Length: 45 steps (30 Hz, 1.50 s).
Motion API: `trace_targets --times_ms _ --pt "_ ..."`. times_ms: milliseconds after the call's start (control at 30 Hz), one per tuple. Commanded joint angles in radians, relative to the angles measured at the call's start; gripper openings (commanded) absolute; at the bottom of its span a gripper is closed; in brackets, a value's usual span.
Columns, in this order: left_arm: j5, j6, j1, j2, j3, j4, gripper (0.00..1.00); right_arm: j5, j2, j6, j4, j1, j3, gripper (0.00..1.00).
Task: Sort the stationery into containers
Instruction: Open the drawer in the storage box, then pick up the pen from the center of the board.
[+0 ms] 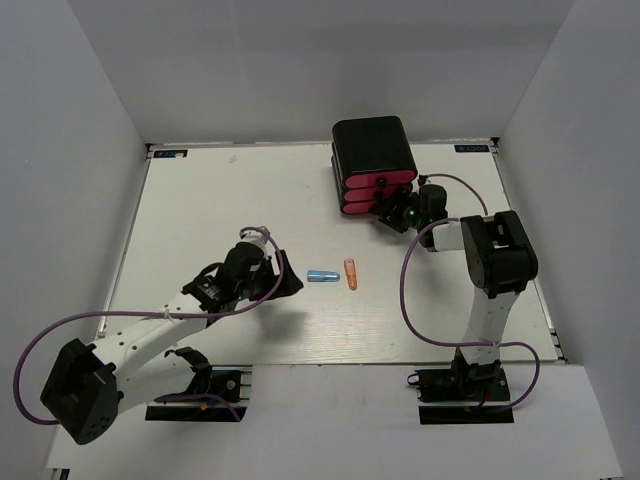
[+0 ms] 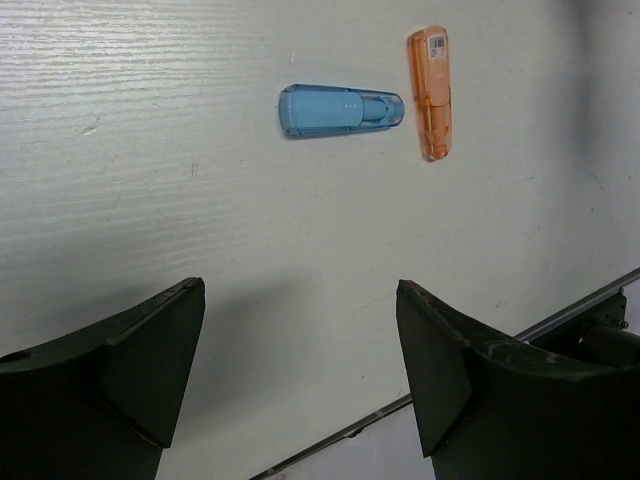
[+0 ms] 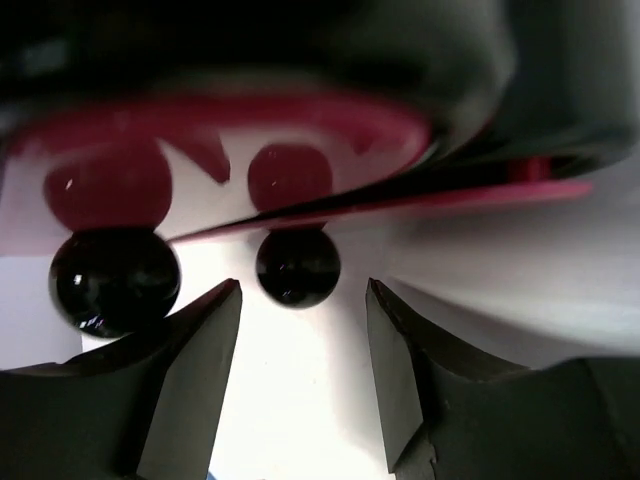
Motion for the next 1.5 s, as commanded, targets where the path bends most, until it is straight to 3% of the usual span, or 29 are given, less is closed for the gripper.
trace_targets --times_ms 0,433,733,800,900,933,1033,1233,1467 --pt "-0.007 -0.007 -0.003 0.016 0.046 0.009 0.87 0.010 0.023 0.013 0.056 -0.011 0.060 0.59" --pt "0.013 0.013 -0.003 0.045 0.055 0.027 0.87 0.002 0.014 -0.007 0.082 -0.009 0.014 0.13" --pt "0.024 0.013 -0.003 0.048 0.055 0.053 0.87 -0.021 -0.112 -0.009 0.087 -0.011 -0.151 0.13" --pt "0.042 0.013 -0.003 0.062 0.055 0.082 0.87 -0.026 -0.161 -0.012 0.091 -0.011 -0.217 0.17" --pt "0.052 0.013 -0.003 0.085 0.055 0.112 0.87 -0.026 -0.200 -0.011 0.096 -0.013 -0.269 0.43" --pt "0.062 0.022 -0.003 0.099 0.055 0.112 0.87 -0.029 -0.215 -0.014 0.100 -0.014 -0.285 0.58" --pt "0.073 0.031 -0.003 0.119 0.066 0.135 0.87 -0.039 -0.236 -0.017 0.096 -0.008 -0.276 0.75" --pt "0.082 0.053 -0.003 0.128 0.086 0.135 0.87 -0.110 -0.322 -0.010 0.032 -0.011 -0.317 0.74" --pt "0.092 0.104 -0.003 0.137 0.086 0.135 0.82 -0.300 -0.550 -0.168 -0.134 0.006 -0.406 0.44"
